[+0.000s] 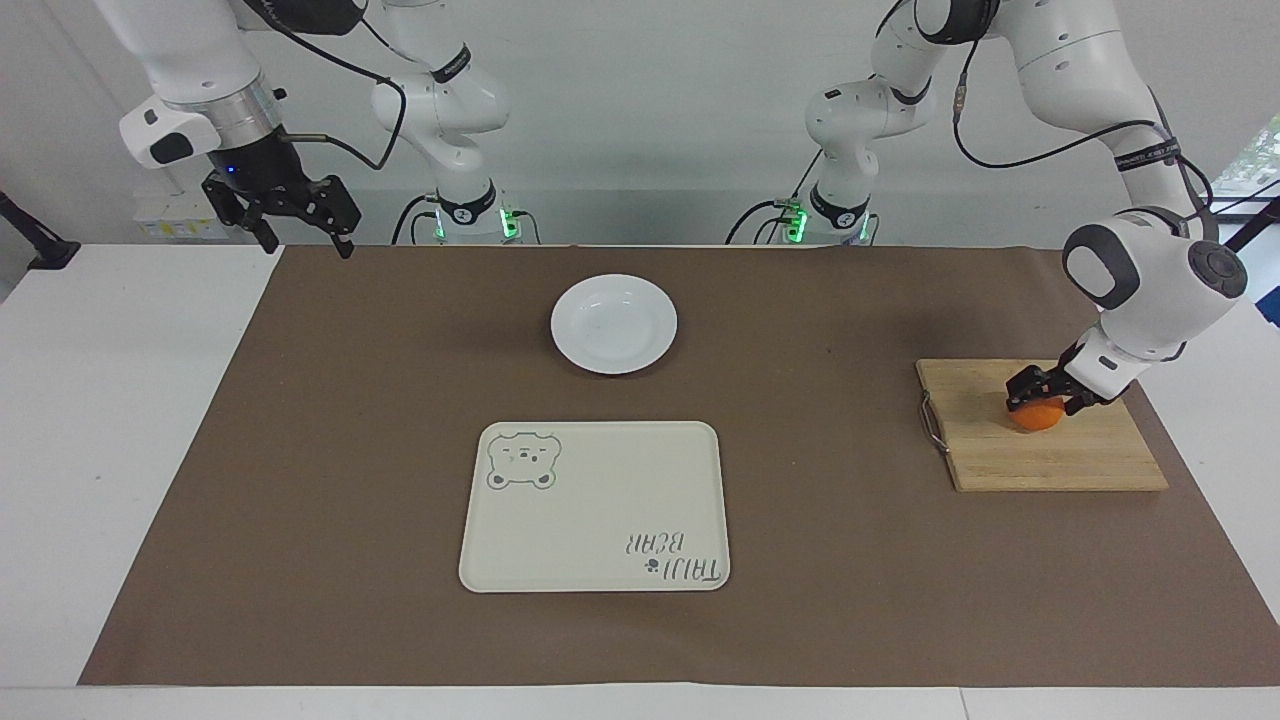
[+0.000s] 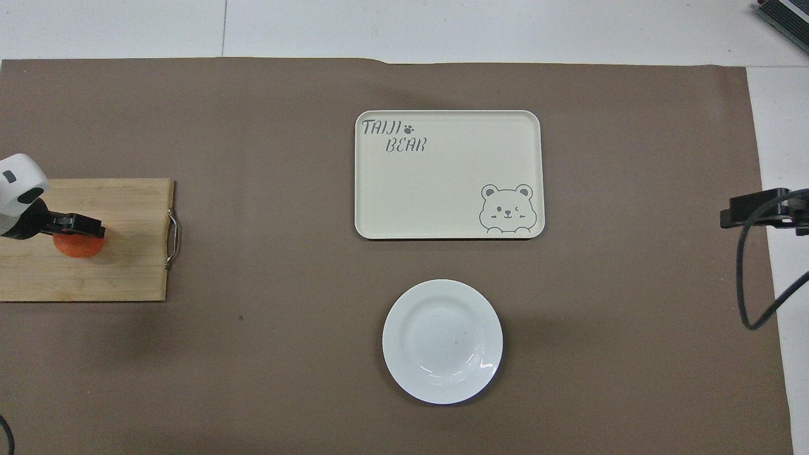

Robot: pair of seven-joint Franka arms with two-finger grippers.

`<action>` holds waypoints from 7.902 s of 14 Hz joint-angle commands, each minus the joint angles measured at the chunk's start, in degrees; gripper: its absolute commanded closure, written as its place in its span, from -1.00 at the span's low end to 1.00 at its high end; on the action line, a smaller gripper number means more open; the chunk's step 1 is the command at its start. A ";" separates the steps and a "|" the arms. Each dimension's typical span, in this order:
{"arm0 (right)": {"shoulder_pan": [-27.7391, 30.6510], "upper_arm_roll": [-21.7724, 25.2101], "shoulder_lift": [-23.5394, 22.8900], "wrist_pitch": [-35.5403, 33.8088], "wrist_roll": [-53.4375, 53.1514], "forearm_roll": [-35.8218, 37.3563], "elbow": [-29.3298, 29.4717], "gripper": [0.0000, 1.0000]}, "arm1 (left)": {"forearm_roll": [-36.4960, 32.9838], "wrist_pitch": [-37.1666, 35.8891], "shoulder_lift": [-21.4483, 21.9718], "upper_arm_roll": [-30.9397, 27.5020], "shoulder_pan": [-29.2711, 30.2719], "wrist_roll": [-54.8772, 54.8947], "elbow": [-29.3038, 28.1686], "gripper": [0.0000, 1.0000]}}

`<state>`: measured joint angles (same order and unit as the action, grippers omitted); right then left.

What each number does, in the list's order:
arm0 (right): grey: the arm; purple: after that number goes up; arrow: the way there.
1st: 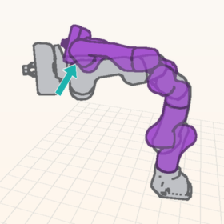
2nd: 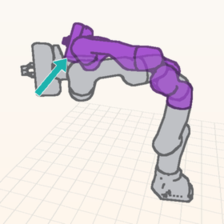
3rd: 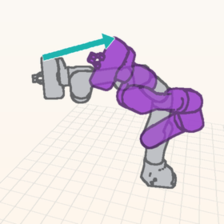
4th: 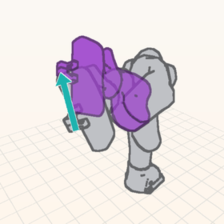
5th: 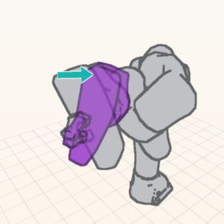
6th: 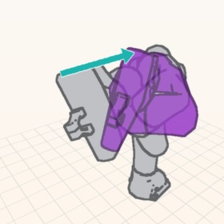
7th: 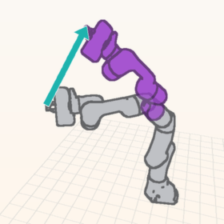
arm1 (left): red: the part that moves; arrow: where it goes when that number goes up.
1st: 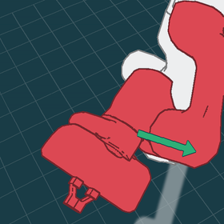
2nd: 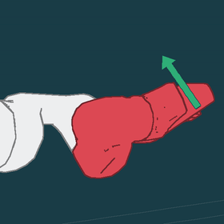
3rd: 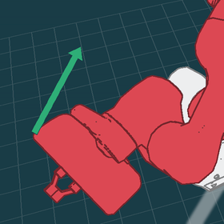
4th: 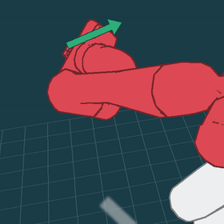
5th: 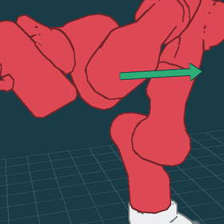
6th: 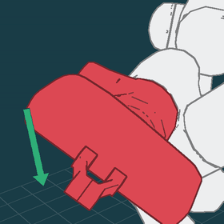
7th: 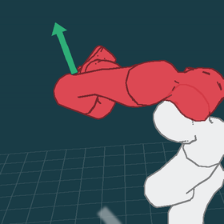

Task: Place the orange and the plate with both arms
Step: 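Lower the left gripper onto the orange and close it, then lift the orange with the left gripper and carry it over the plate, then release the orange onto the plate with the left gripper, then withdraw the left gripper while the right gripper grasps the plate rim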

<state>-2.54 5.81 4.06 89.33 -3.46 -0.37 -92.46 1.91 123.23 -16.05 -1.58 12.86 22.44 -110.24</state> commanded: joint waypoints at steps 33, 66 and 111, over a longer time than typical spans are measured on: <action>0.60 -0.28 1.74 -0.38 1.62 0.63 -1.85 -1.00 | 0.90 1.40 -0.30 0.43 1.47 1.20 -1.21 1.00; 0.69 -0.19 2.18 -0.56 1.62 0.63 -2.73 -1.00 | 0.99 8.17 9.02 1.31 -64.35 -58.30 -7.71 1.00; -17.06 -0.80 -5.56 31.96 20.95 -46.20 -47.99 -1.00 | -2.96 -29.54 15.69 -0.09 -18.14 -20.33 18.84 -1.00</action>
<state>-18.40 4.84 -2.66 120.16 15.86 -42.89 -138.40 -0.91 94.70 -2.73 -2.33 -7.61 1.12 -89.50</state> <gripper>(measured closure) 0.000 0.000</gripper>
